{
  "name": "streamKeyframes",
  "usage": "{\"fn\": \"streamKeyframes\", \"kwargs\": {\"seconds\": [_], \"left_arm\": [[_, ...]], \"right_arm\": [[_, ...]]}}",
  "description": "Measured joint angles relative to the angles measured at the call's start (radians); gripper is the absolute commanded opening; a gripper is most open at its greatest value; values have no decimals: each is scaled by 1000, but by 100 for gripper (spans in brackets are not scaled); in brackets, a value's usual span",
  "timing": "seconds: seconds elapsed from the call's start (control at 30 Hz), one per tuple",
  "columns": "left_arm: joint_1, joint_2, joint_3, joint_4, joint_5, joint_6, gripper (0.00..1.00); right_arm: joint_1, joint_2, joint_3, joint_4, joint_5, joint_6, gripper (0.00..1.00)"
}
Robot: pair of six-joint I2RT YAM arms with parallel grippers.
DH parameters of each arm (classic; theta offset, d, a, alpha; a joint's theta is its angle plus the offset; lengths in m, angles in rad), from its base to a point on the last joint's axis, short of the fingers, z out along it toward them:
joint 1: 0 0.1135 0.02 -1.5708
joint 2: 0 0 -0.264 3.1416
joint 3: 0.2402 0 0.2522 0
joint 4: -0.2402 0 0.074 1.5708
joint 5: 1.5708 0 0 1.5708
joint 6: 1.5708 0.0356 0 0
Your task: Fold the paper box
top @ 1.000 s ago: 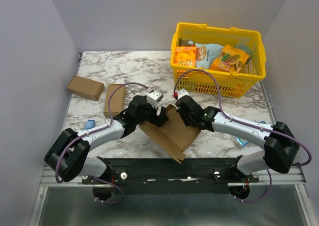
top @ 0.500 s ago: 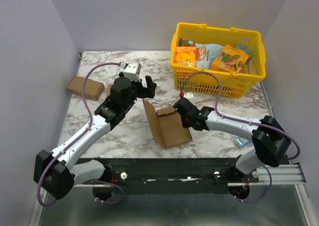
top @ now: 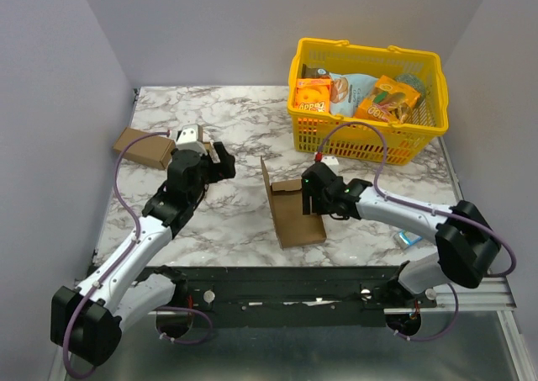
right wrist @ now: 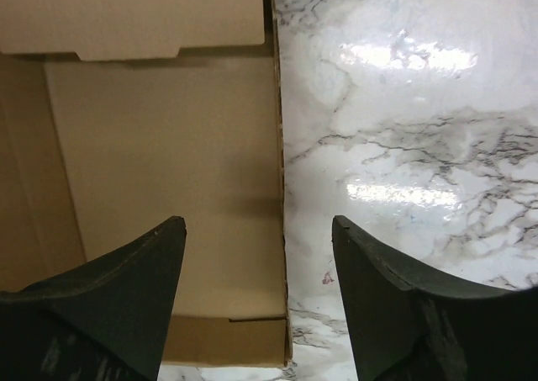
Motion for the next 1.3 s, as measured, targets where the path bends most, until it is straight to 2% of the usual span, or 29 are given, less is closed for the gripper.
{"fn": "streamKeyframes", "kwargs": {"seconds": [0.17,0.27,0.4,0.6,0.87,1.03,1.07,1.1,1.2,1.3], "left_arm": [[29,21,-176,-45,4,-53,93],[29,50,-217,-46,27,-68,93],[29,89,-227,-18,66,-78,92],[29,144,-185,37,120,-71,92],[29,292,9,106,152,-34,93],[29,291,73,106,147,-8,94],[29,287,75,106,145,-6,94],[29,277,75,100,143,-3,94],[29,239,75,66,142,-1,95],[29,194,93,7,145,2,95]], "right_arm": [[-106,-144,-37,4,-49,-3,75],[-172,-193,-67,5,-51,-6,75],[-188,-182,-93,6,-71,-32,74],[-188,-174,-94,36,-159,-59,68],[-158,-122,-149,140,-267,-68,63],[-124,-22,-118,145,-256,-84,47],[-121,2,-106,143,-251,-91,43],[-120,22,-96,142,-245,-97,32],[-116,70,-68,130,-223,-115,13],[-115,84,-49,114,-196,-143,5]]}}
